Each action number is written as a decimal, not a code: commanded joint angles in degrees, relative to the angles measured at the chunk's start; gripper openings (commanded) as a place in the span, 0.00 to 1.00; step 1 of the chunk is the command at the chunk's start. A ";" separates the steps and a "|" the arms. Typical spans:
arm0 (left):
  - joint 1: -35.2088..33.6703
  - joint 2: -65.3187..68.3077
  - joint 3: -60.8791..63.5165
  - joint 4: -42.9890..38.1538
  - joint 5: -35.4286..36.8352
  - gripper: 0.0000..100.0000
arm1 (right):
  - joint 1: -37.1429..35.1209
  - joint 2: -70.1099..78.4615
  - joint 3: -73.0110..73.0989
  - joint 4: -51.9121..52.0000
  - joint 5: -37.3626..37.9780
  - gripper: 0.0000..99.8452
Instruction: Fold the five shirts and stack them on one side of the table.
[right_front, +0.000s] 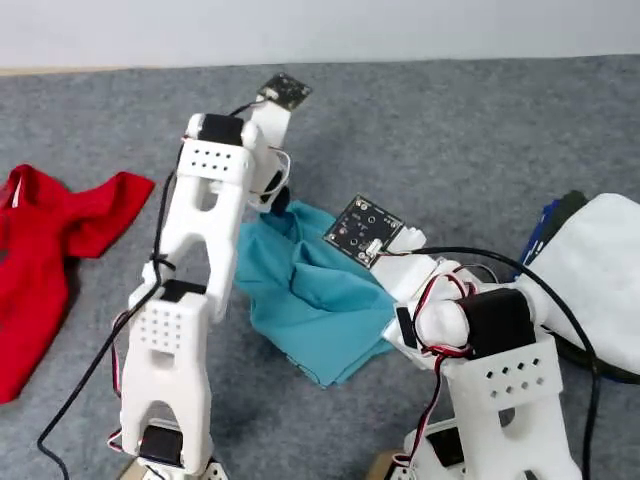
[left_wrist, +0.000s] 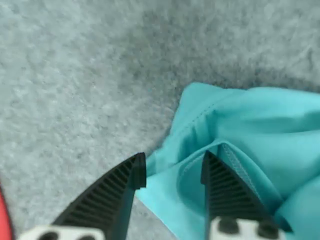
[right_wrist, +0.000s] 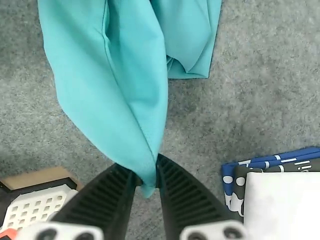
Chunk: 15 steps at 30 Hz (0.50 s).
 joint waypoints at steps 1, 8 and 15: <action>0.35 3.52 -8.22 3.96 0.18 0.19 | 0.57 -1.01 -0.26 2.15 -0.44 0.01; 2.55 11.60 -16.04 7.91 0.18 0.18 | 0.57 -1.01 -0.26 2.15 -0.53 0.01; 3.69 11.69 -15.87 8.00 0.18 0.05 | 0.57 -1.01 -0.26 2.15 -0.53 0.01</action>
